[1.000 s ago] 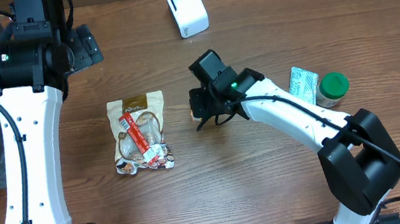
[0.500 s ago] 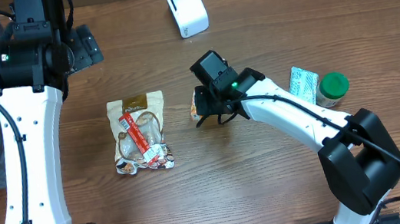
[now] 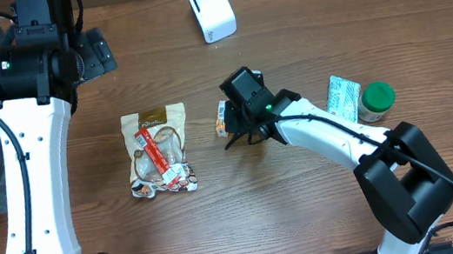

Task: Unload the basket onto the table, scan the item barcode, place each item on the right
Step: 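Move the right gripper left over the orange Kleenex pack, then lower the right gripper and close it around the Kleenex pack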

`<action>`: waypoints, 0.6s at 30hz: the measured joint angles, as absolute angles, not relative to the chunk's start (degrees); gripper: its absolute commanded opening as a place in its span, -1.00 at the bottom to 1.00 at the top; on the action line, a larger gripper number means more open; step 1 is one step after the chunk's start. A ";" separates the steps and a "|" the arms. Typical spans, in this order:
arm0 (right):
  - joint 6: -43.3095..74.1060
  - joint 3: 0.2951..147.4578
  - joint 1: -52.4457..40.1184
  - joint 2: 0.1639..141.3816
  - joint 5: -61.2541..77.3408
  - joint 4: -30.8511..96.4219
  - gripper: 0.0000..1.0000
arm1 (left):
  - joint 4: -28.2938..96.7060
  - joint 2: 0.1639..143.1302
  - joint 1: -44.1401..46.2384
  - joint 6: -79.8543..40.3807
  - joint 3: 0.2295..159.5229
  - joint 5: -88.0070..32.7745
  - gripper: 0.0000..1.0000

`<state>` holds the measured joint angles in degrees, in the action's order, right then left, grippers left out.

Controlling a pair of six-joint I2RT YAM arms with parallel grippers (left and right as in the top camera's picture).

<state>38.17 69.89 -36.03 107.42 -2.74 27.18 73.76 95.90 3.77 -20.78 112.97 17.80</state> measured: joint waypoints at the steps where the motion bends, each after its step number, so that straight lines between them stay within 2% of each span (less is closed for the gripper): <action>1: 38.19 69.89 -36.03 107.42 -2.46 26.48 -0.93 | 73.76 95.90 3.77 -20.78 112.97 17.82 1.00; 18: 38.81 69.89 -36.03 107.42 -0.19 24.99 -0.92 | 73.76 95.90 3.77 -20.78 112.97 17.82 1.00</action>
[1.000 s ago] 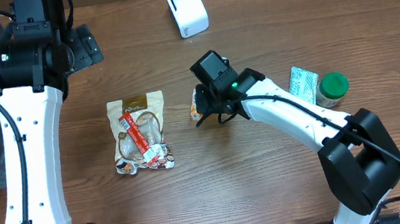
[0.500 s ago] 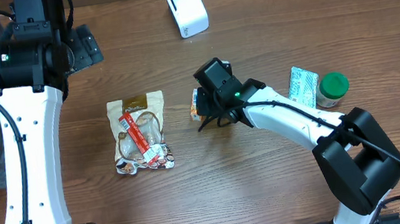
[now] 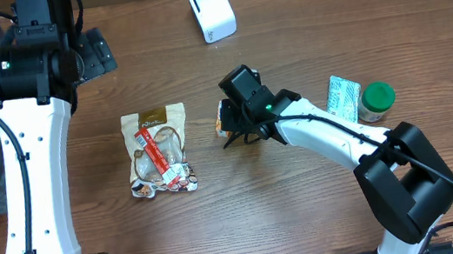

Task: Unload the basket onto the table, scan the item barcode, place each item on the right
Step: 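Lower the right gripper and close it around the Kleenex pack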

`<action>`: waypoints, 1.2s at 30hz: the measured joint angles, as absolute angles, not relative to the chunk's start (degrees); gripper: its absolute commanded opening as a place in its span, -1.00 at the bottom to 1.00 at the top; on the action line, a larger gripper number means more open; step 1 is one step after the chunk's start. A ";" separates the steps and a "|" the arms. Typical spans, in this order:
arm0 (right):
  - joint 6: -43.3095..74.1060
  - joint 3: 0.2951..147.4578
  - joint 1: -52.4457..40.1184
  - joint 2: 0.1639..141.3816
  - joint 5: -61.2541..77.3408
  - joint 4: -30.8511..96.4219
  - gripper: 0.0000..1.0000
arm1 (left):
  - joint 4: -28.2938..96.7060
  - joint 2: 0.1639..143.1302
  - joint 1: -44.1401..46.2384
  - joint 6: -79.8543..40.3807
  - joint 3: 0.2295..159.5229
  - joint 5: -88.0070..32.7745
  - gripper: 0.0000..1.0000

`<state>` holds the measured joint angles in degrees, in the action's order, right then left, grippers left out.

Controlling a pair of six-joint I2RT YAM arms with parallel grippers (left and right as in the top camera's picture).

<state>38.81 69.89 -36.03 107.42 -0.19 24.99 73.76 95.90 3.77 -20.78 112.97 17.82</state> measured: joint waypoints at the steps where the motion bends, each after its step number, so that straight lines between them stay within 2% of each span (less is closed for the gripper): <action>1: 38.76 69.80 -36.03 107.42 -0.19 24.80 -0.92 | 73.76 95.90 3.77 -20.78 112.97 17.82 0.99; 36: 38.79 68.45 -36.05 107.42 3.73 21.02 -0.90 | 73.76 95.90 3.77 -20.78 112.97 17.82 0.99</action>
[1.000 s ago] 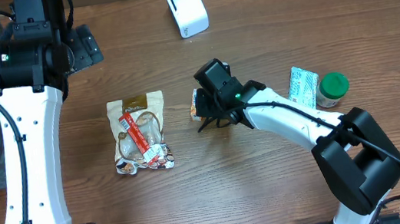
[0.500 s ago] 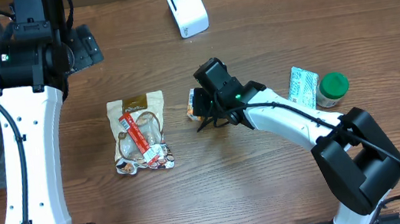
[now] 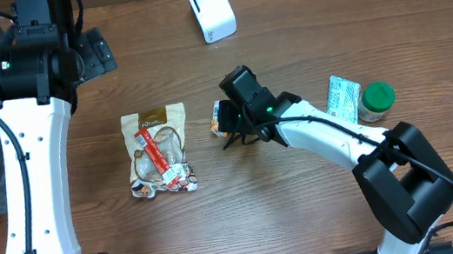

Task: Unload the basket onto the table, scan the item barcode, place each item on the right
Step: 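Lower the right gripper and close it around the Kleenex pack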

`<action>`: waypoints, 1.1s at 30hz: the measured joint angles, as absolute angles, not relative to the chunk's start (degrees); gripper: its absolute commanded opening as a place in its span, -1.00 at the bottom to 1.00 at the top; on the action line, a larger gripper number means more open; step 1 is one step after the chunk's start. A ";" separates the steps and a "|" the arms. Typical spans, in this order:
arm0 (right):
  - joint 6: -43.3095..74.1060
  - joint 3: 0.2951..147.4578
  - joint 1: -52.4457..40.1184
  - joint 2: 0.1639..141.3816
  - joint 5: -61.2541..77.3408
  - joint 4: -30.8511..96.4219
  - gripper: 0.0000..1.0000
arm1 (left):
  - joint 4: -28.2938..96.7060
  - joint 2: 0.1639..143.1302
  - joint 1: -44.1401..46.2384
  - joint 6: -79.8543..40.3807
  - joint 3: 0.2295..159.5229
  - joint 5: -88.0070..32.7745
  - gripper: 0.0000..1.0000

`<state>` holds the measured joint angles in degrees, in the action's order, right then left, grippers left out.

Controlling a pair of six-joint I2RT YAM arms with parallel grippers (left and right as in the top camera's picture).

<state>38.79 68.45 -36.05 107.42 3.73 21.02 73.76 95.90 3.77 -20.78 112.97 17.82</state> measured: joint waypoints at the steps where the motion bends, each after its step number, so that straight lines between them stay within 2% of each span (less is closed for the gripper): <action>1: 38.81 68.45 -36.05 107.44 3.81 20.99 -0.89 | 73.76 95.90 3.77 -20.78 112.97 17.82 1.00; 7: 38.83 68.45 -36.03 107.42 4.10 20.99 -0.83 | 73.76 95.90 3.77 -20.78 112.97 17.82 1.00; 33: 38.85 68.45 -36.21 107.42 5.80 20.45 -0.79 | 73.76 95.90 3.77 -20.78 112.97 17.82 0.99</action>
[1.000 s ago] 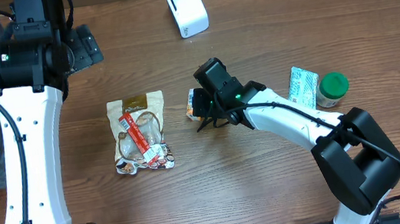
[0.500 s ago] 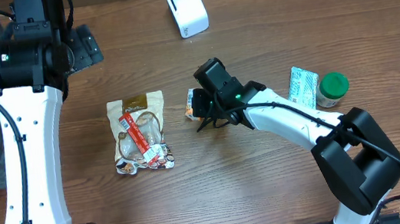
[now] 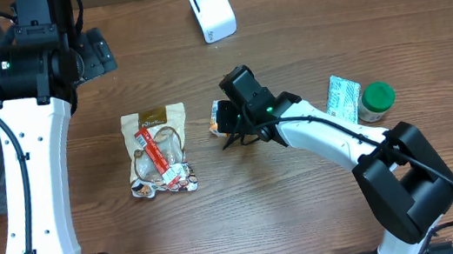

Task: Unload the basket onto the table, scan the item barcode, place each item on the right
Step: 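Lower the right gripper and close it around the Kleenex pack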

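A small packet (image 3: 219, 117) with an orange and white label lies at mid-table, partly under my right wrist. My right gripper (image 3: 231, 132) is down at the packet's right side, and its body hides the fingertips, so the overhead view does not show whether they grip the packet. The white scanner (image 3: 211, 10) stands at the far edge, well above the packet. My left gripper (image 3: 97, 54) hangs at the upper left, away from everything, and its jaws cannot be made out.
A clear snack bag (image 3: 158, 149) with a red label lies left of the packet. A blister pack (image 3: 343, 98) and a green-lidded jar (image 3: 376, 100) sit on the right. A grey basket fills the left edge.
My right gripper was at the small packet from the oldest moment. Over the following moments gripper and packet both stood slightly further left. The left arm, scanner, snack bag, blister pack and jar stayed where they were.
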`<action>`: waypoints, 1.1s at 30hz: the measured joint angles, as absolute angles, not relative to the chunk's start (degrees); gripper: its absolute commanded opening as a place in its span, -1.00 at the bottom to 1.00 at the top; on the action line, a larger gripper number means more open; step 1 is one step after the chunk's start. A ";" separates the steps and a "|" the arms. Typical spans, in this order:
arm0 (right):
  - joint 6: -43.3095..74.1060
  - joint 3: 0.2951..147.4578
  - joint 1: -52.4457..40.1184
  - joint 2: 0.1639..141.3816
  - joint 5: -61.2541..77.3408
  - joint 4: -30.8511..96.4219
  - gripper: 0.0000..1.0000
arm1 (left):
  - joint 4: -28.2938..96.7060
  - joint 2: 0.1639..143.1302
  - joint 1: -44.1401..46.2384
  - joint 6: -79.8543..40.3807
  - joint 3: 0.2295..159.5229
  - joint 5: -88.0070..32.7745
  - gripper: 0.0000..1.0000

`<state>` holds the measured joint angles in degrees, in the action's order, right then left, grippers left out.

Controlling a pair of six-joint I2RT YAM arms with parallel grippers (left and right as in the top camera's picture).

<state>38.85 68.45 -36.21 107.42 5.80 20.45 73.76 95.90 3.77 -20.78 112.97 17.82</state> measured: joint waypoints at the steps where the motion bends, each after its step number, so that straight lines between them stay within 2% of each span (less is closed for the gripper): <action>1: 38.81 68.45 -36.27 107.42 5.78 20.27 -0.79 | 73.76 95.90 3.77 -20.78 112.97 17.82 0.99; 15: 38.81 68.42 -36.91 107.42 5.78 19.59 -0.79 | 73.76 95.90 3.77 -20.78 112.97 17.82 1.00; 24: 38.24 68.16 -35.68 107.42 5.37 12.69 -0.79 | 73.76 95.90 3.77 -20.78 112.97 17.82 1.00; 33: 37.71 68.12 -30.52 107.42 5.23 17.65 -0.70 | 73.76 95.90 3.77 -20.78 112.97 17.82 1.00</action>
<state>37.71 68.12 -30.52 107.42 5.23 17.65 73.76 95.90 3.77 -20.78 112.97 17.82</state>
